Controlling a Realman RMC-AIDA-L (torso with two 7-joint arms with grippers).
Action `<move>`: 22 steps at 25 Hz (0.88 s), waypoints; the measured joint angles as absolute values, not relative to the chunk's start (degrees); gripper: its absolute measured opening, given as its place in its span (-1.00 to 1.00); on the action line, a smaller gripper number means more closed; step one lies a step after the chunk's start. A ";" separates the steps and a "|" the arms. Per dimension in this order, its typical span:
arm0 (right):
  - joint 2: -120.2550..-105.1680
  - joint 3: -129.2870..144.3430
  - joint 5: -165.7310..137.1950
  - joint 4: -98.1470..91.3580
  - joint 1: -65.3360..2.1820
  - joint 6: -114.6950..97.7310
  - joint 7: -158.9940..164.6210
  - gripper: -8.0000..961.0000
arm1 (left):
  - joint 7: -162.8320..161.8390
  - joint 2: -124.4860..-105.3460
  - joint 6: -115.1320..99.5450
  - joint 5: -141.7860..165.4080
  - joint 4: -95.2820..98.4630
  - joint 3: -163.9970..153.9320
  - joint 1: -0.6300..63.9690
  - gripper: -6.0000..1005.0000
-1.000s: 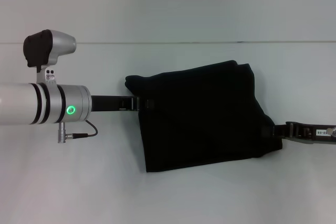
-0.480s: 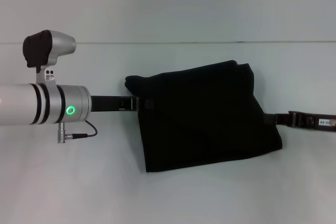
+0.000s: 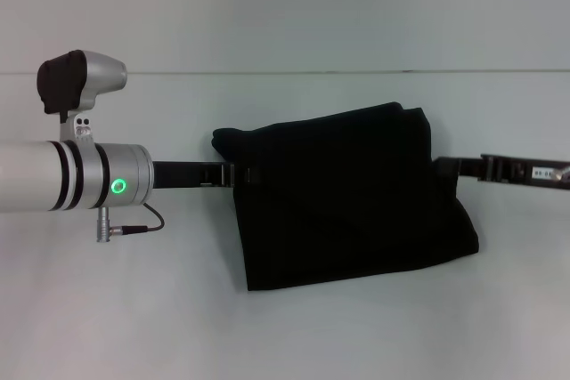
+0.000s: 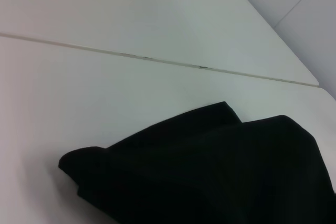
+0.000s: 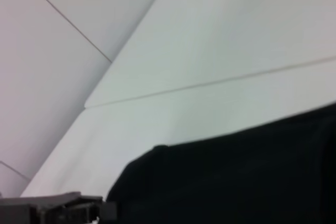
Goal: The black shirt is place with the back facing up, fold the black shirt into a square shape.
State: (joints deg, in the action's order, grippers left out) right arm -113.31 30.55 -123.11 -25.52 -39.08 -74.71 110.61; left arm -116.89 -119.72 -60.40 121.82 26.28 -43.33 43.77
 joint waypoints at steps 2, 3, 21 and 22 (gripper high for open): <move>-113.41 30.55 -122.92 -26.31 -39.40 -75.15 110.60 -0.94 | -116.89 -119.71 -60.40 121.82 26.28 -43.29 43.77 -0.82; -113.47 30.54 -122.85 -26.74 -39.60 -75.43 110.60 -0.94 | -116.89 -119.71 -60.39 121.82 26.28 -43.27 43.77 -0.82; -112.73 32.33 -122.55 -28.28 -39.13 -76.38 111.05 -0.92 | -117.09 -119.70 -60.23 121.82 26.37 -43.05 43.63 -0.82; -112.83 32.51 -122.56 -28.20 -38.89 -76.32 111.05 -0.92 | -117.07 -119.70 -60.22 121.82 26.37 -43.06 43.62 -0.82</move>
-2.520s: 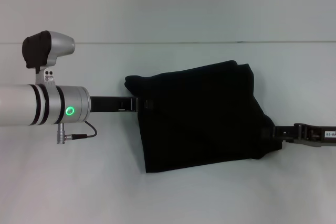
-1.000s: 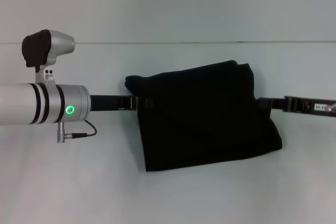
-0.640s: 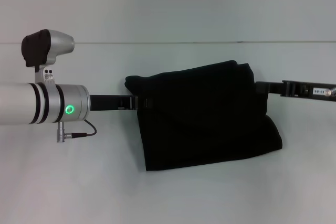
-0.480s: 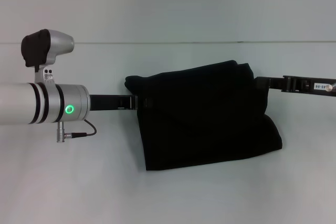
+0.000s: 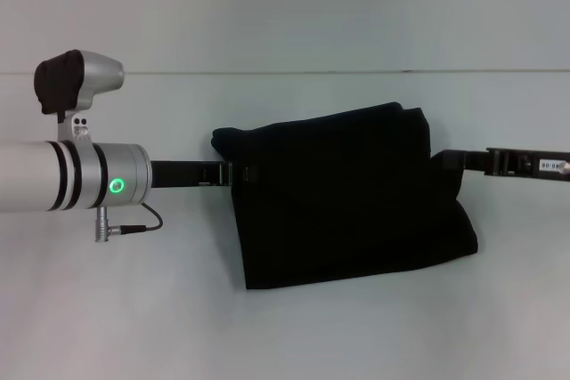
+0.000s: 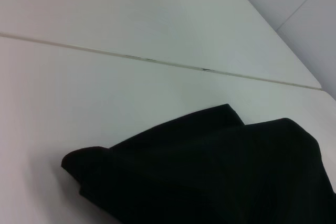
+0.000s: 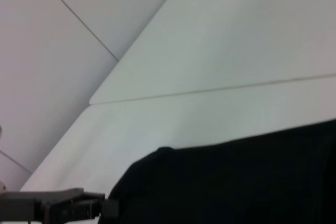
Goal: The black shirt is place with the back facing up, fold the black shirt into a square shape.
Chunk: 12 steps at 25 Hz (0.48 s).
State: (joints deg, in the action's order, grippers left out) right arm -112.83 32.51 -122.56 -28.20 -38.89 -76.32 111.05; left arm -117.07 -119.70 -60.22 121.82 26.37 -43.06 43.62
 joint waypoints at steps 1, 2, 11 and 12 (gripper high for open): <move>-113.00 32.62 -122.56 -28.17 -38.62 -76.26 111.06 -0.92 | -117.04 -119.70 -60.22 121.82 26.37 -43.06 43.61 -0.82; -113.14 32.66 -122.57 -28.16 -38.39 -76.25 111.06 -0.92 | -117.03 -119.70 -60.21 121.82 26.37 -43.07 43.60 -0.82; -113.51 33.34 -122.66 -25.97 -36.44 -76.76 111.39 -0.68 | -116.90 -119.70 -60.23 121.81 26.37 -43.07 43.15 -0.82; -113.62 33.33 -122.67 -25.88 -35.94 -76.77 111.28 -0.60 | -116.89 -119.71 -60.17 121.81 26.37 -43.05 43.10 -0.82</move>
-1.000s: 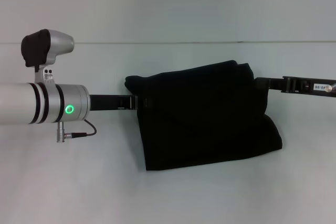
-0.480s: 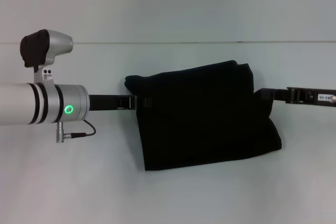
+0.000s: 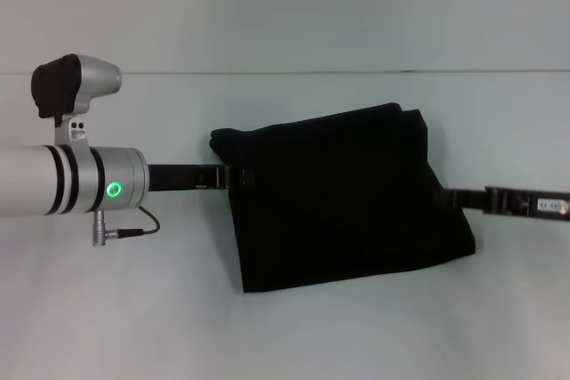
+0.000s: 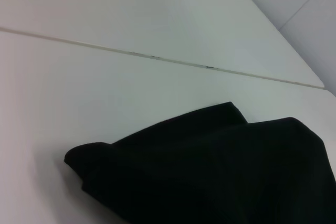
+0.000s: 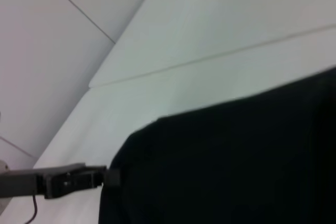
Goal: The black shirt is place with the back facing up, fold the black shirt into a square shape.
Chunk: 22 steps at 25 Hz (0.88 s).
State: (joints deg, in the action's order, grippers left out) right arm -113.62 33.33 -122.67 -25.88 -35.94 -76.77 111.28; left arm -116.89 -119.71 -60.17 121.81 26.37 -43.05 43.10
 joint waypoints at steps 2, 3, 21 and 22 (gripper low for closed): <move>-113.97 33.05 -122.64 -25.84 -34.71 -76.67 110.91 -0.43 | -116.90 -119.71 -60.07 121.81 26.37 -42.99 43.01 -0.82; -114.18 32.70 -122.50 -25.98 -33.96 -76.57 110.62 -0.35 | -116.94 -119.71 -60.05 121.81 26.36 -43.00 42.98 -0.82; -115.31 20.77 -113.27 -25.86 -27.15 -80.12 91.87 0.49 | -117.57 -119.79 -57.51 121.29 26.31 -42.93 43.44 -0.82; -115.57 20.60 -113.25 -25.86 -27.40 -79.83 91.22 0.48 | -117.69 -119.68 -57.25 121.29 26.31 -42.91 43.71 -0.82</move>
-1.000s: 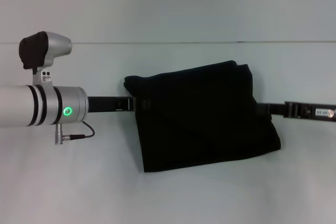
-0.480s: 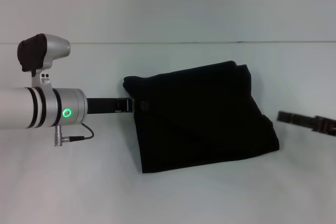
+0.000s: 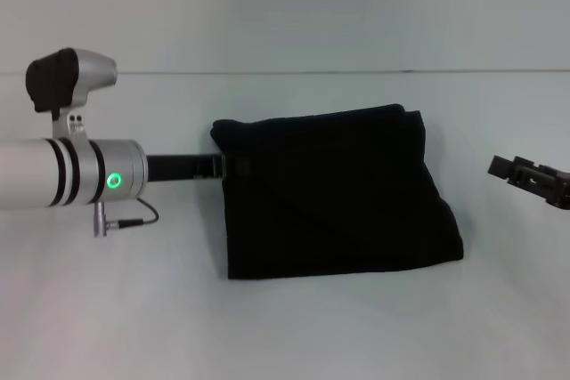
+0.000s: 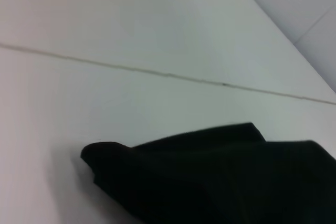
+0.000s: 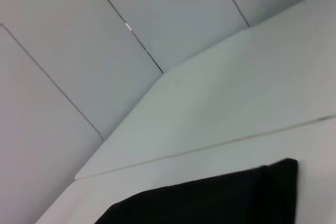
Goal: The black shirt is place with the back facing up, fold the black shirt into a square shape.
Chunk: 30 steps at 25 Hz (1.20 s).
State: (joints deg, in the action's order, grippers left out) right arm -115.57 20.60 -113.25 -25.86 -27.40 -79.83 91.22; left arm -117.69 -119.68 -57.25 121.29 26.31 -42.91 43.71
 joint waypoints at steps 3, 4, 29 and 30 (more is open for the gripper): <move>-115.95 20.38 -113.21 -25.87 -27.98 -78.80 90.71 0.48 | -118.15 -119.32 -56.32 121.34 26.32 -42.89 44.62 -0.82; -116.04 20.34 -113.20 -25.87 -28.12 -78.50 90.70 0.48 | -118.24 -119.20 -56.04 121.39 26.33 -42.89 44.94 -0.82; -113.73 20.93 -113.67 -26.40 -29.99 -76.40 92.08 0.49 | -122.63 -118.24 -61.14 131.22 32.74 -43.37 44.46 -0.34; -113.08 21.19 -113.77 -26.44 -30.21 -76.31 92.93 0.49 | -122.79 -118.06 -63.44 132.04 33.81 -43.39 44.45 -0.25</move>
State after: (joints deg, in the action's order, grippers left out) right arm -113.08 21.19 -113.77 -26.44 -30.21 -76.31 92.93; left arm -122.79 -118.06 -63.44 132.04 33.81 -43.39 44.45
